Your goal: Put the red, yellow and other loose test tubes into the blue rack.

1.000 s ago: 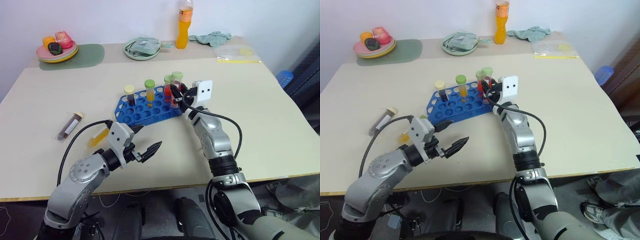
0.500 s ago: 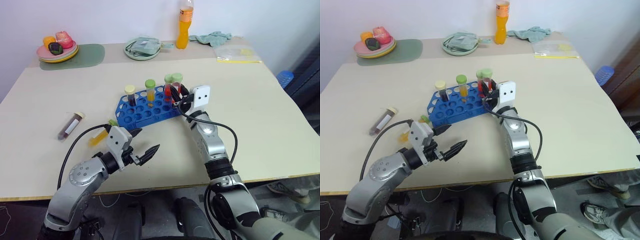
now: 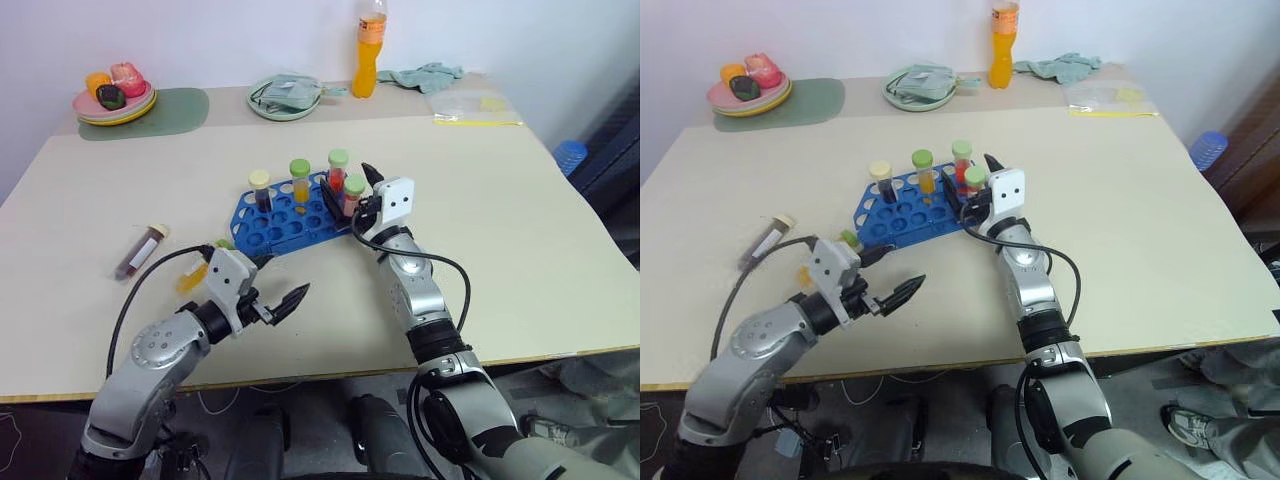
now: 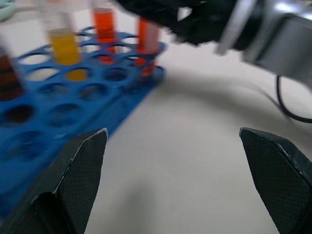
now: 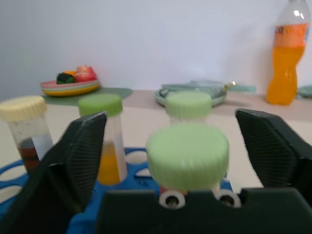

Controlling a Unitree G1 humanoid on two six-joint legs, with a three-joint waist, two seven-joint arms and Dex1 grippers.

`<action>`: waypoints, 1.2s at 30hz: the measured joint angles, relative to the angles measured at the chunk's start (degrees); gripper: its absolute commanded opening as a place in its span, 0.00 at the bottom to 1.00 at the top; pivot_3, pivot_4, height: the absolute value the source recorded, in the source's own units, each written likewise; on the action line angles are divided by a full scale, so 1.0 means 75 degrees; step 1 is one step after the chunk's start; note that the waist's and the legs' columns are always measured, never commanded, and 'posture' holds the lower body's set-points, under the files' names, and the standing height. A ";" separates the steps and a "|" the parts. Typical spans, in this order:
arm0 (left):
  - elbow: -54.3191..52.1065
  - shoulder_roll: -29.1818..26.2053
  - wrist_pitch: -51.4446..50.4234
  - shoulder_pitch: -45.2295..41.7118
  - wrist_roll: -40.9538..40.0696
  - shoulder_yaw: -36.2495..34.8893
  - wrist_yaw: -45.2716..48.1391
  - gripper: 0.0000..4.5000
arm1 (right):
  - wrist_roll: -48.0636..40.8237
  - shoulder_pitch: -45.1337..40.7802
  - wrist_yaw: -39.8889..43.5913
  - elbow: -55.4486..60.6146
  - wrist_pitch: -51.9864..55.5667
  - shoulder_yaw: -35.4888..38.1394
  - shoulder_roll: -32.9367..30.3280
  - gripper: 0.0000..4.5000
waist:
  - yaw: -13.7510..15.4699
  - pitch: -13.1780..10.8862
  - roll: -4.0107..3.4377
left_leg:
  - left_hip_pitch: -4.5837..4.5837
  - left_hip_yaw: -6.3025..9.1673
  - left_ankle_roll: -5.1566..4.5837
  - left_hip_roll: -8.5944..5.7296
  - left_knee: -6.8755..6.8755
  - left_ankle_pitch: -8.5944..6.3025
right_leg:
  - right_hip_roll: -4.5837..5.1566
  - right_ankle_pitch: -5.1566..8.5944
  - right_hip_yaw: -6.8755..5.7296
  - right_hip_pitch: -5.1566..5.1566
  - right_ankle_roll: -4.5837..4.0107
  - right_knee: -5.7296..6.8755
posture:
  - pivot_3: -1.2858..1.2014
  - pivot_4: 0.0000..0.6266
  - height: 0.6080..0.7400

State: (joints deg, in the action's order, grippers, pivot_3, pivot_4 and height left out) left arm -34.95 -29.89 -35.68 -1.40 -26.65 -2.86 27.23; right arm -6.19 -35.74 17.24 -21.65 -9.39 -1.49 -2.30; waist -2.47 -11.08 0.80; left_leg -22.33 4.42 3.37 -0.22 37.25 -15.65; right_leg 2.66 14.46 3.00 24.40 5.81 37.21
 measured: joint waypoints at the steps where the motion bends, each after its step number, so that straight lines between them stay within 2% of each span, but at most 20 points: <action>1: -0.0003 -0.0225 -0.0371 -0.0163 -0.0209 -0.0406 -0.0049 1.00 | -0.0063 0.0002 0.0088 0.0293 0.0145 0.0012 -0.0165 0.98 | 0.0003 0.0000 0.0000 | 0.0000 0.0001 0.0000 -0.0001 0.0001 0.0000 | 0.0001 0.0000 -0.0001 -0.0001 0.0000 0.0001 | 0.52 0.24 1.00; 5: 0.0093 -0.1385 -0.1762 -0.0853 -0.0887 -0.1666 -0.0121 1.00 | -0.0316 0.0252 0.0592 0.1325 0.0821 0.0105 -0.0858 0.98 | -0.0002 0.0001 0.0002 | 0.0001 0.0004 0.0000 -0.0001 -0.0002 0.0000 | -0.0001 0.0001 -0.0004 -0.0001 0.0000 -0.0002 | 0.52 0.24 1.00; 8: 0.0355 -0.2647 -0.2589 -0.1503 -0.0950 -0.1912 0.0121 1.00 | -0.0500 0.0601 0.1304 0.1878 0.1436 0.0017 -0.1496 0.98 | -0.0007 0.0000 0.0001 | 0.0003 0.0001 0.0000 -0.0002 -0.0005 0.0000 | -0.0001 0.0001 -0.0003 -0.0002 0.0001 -0.0002 | 0.52 0.24 1.00; 11: 0.1210 -0.3830 -0.3851 -0.2781 -0.1203 -0.1437 0.0647 1.00 | -0.0846 0.0882 0.2489 0.2718 0.2238 -0.0353 -0.2338 0.98 | -0.0006 -0.0004 0.0000 | 0.0002 0.0001 -0.0001 -0.0004 -0.0004 0.0000 | -0.0003 0.0002 -0.0006 -0.0002 0.0001 -0.0001 | 0.52 0.24 1.00; 14: 0.2349 -0.4769 -0.5031 -0.4310 -0.1371 -0.0017 0.1684 1.00 | -0.1254 0.0976 0.3635 0.3601 0.2918 -0.0643 -0.3077 0.98 | -0.0027 -0.0005 0.0003 | 0.0005 0.0000 -0.0001 -0.0004 -0.0011 0.0000 | -0.0006 0.0003 -0.0005 -0.0005 0.0003 -0.0006 | 0.52 0.24 1.00; 17: 0.3377 -0.4916 -0.5299 -0.5696 -0.1051 0.1741 0.2664 1.00 | -0.1562 0.0993 0.4375 0.4140 0.3372 -0.0883 -0.3428 0.98 | -0.0028 -0.0006 0.0003 | 0.0004 -0.0001 -0.0001 -0.0004 -0.0008 0.0000 | -0.0009 0.0005 -0.0006 -0.0005 0.0003 -0.0004 | 0.52 0.24 1.00; 20: 0.4516 -0.4664 -0.5216 -0.6799 -0.0334 0.3288 0.3386 1.00 | -0.1758 0.1025 0.4808 0.4486 0.3669 -0.1126 -0.3505 0.98 | -0.0018 -0.0007 0.0005 | 0.0001 0.0000 -0.0001 -0.0003 -0.0004 0.0000 | -0.0012 0.0006 -0.0006 -0.0003 0.0002 -0.0002 | 0.52 0.24 1.00; 24: 0.5751 -0.4167 -0.4828 -0.7558 0.0725 0.4817 0.4042 1.00 | -0.1771 0.1139 0.5037 0.4758 0.3795 -0.1323 -0.3575 0.98 | -0.0007 -0.0007 0.0006 | -0.0006 -0.0001 -0.0001 -0.0005 0.0001 0.0001 | -0.0009 0.0007 -0.0005 -0.0001 0.0003 -0.0005 | 0.52 0.24 1.00; 27: 0.6450 -0.3718 -0.4606 -0.7716 0.1345 0.5533 0.4410 1.00 | -0.1732 0.1309 0.5037 0.4850 0.3820 -0.1417 -0.3604 0.98 | -0.0004 -0.0009 0.0010 | -0.0010 0.0000 -0.0001 -0.0005 0.0004 0.0001 | -0.0008 0.0007 -0.0006 0.0001 0.0004 -0.0004 | 0.52 0.24 1.00; 30: 0.6594 -0.3493 -0.4488 -0.7720 0.1618 0.5907 0.4837 0.81 | -0.1681 0.1411 0.4964 0.5028 0.3848 -0.1513 -0.3596 1.00 | -0.0012 -0.0017 0.0023 | -0.0015 0.0001 -0.0001 -0.0004 0.0006 0.0001 | -0.0007 0.0007 -0.0005 0.0009 0.0004 -0.0001 | 0.52 0.24 1.00; 35: 0.6654 -0.3473 -0.4192 -0.7700 0.2142 0.5999 0.5187 0.22 | -0.1682 0.1470 0.4771 0.5256 0.3973 -0.1532 -0.3490 1.00 | -0.0009 -0.0017 0.0023 | -0.0014 0.0002 -0.0001 -0.0004 0.0007 0.0001 | -0.0006 0.0007 -0.0005 0.0009 0.0004 0.0000 | 0.52 0.24 1.00; 36: 0.6621 -0.3527 -0.4066 -0.7658 0.2208 0.5994 0.5229 0.16 | -0.1682 0.1468 0.4753 0.5296 0.3991 -0.1557 -0.3467 1.00 | -0.0008 -0.0017 0.0023 | -0.0015 0.0002 -0.0001 -0.0004 0.0007 0.0001 | -0.0006 0.0007 -0.0005 0.0009 0.0004 0.0000 | 0.52 0.24 1.00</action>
State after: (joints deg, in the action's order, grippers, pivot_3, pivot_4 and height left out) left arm 14.71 -56.34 -66.17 -58.84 -10.10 42.09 66.45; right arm -18.81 -24.73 52.89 18.07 20.55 -13.16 -28.30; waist -2.53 -11.21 0.98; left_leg -22.44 4.44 3.36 -0.25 37.31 -15.64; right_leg 2.62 14.51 2.96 24.47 5.84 37.21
